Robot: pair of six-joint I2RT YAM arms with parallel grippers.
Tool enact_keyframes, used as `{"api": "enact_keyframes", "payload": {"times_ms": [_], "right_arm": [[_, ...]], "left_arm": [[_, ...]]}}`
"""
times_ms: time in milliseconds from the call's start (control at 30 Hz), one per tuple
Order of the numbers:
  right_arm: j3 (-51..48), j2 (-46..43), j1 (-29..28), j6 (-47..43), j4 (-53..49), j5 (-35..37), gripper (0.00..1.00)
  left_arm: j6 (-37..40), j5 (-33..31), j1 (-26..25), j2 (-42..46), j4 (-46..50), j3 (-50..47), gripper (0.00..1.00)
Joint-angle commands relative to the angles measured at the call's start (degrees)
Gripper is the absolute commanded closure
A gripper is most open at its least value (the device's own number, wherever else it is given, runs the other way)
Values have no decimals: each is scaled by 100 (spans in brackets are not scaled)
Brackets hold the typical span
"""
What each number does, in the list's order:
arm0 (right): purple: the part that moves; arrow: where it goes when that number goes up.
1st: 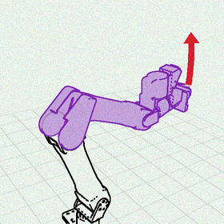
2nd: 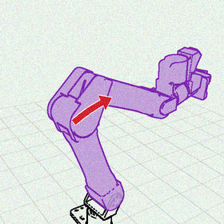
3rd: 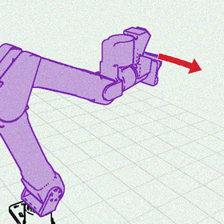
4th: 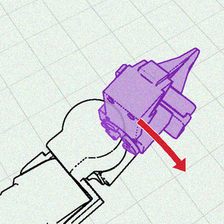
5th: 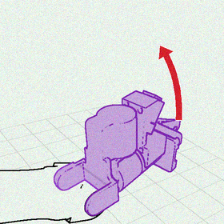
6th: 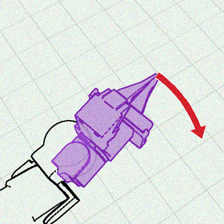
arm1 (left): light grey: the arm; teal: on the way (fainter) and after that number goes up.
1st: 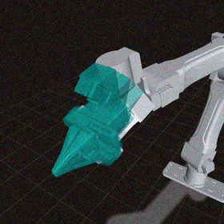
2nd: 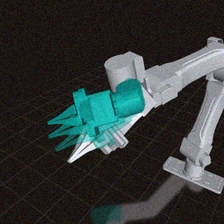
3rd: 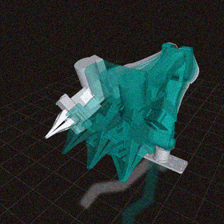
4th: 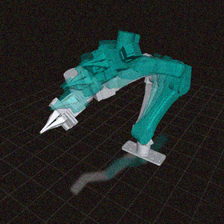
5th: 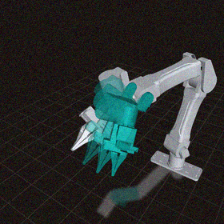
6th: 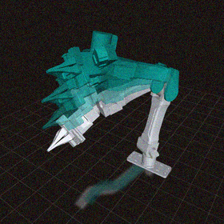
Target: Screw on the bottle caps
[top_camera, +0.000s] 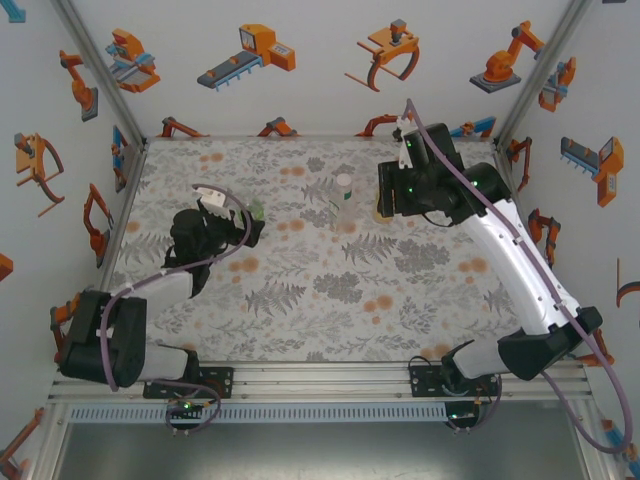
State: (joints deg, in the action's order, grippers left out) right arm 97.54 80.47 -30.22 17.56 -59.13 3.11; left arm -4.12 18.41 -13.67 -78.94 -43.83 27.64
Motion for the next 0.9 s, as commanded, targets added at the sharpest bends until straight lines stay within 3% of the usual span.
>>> {"api": "enact_keyframes", "payload": {"times_ms": [0,367,867], "right_arm": [[97,78,28,16,81,76,43],[195,355,29,-67,155,-55,43],[108,452,32,-158,136,-61,43]], "left_arm": [[-142,551,99,-313,-786,189,16],[-291,866,332,-1665,-1659,709,23],[-568,753,392,-2869,-1995,1526,23]]}}
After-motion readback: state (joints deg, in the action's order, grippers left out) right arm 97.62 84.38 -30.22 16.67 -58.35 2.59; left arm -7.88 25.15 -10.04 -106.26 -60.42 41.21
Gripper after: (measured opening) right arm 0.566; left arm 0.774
